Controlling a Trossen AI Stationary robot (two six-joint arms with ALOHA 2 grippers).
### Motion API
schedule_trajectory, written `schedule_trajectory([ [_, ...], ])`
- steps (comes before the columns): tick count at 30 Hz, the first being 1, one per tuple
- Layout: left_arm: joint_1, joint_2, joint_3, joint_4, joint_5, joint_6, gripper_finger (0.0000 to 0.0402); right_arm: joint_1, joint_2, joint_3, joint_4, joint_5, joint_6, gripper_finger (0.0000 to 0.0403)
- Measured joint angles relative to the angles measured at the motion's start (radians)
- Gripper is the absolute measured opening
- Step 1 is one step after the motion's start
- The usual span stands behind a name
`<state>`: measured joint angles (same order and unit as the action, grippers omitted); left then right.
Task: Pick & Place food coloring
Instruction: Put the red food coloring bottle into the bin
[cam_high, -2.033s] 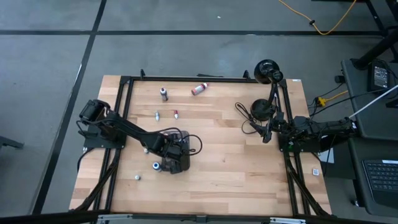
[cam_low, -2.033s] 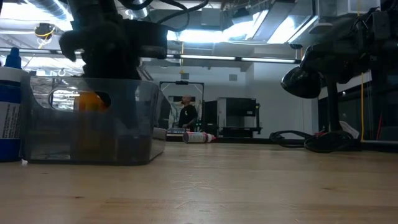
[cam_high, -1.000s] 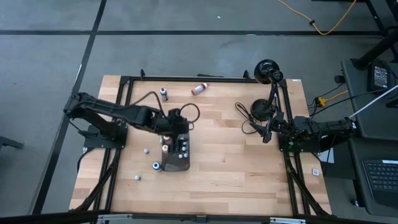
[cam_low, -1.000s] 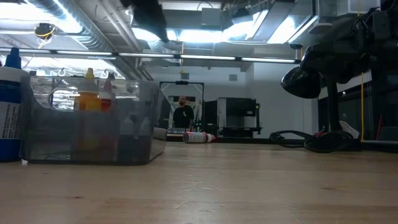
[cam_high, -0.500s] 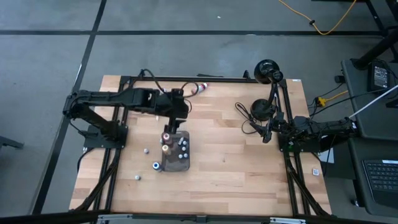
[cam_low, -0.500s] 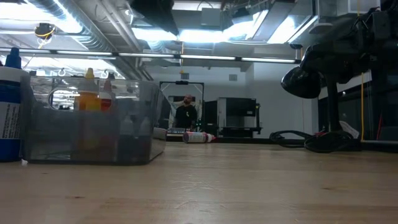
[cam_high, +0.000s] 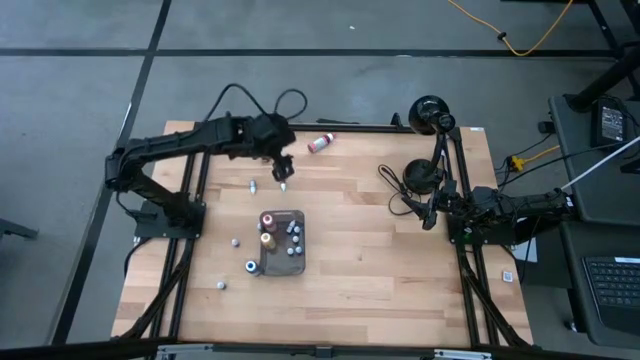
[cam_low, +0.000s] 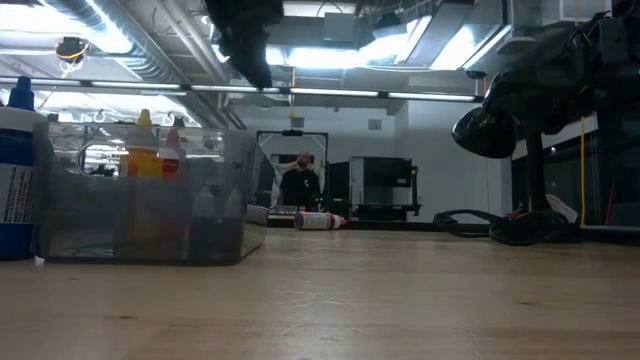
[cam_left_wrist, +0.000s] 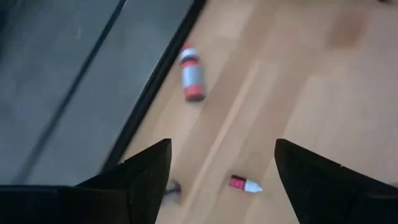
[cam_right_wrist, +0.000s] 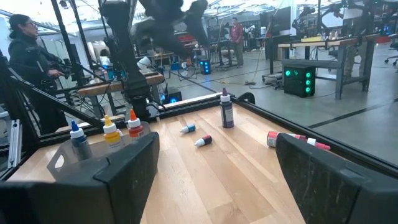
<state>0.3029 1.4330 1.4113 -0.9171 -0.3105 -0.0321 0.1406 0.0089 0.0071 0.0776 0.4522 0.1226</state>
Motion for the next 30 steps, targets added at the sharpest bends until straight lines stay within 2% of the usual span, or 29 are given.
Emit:
schedule_trajectory([
  [11,0.08,0.0,0.0,-0.119,-0.01,-0.574,0.0278,0.0,0.0,0.0,0.0,0.0,0.0,0.0323],
  [19,0.081,0.0,0.0,-0.127,-0.073,-0.693,0.0278,0.0,0.0,0.0,0.0,0.0,0.0,0.0323],
  [21,0.081,0.005,0.0,-0.122,-0.074,-0.619,0.0278,0.0,0.0,0.0,0.0,0.0,0.0,0.0323],
  [22,0.081,0.01,0.0,-0.114,-0.074,-0.533,0.0278,0.0,0.0,0.0,0.0,0.0,0.0,0.0323],
  [26,0.084,0.043,0.0,-0.023,-0.046,-0.069,0.0278,0.0,0.0,0.0,0.0,0.0,0.0,0.0323],
  [30,0.085,0.08,0.0,0.043,0.016,0.273,0.0278,0.0,0.0,0.0,0.0,0.0,0.0,0.0323],
])
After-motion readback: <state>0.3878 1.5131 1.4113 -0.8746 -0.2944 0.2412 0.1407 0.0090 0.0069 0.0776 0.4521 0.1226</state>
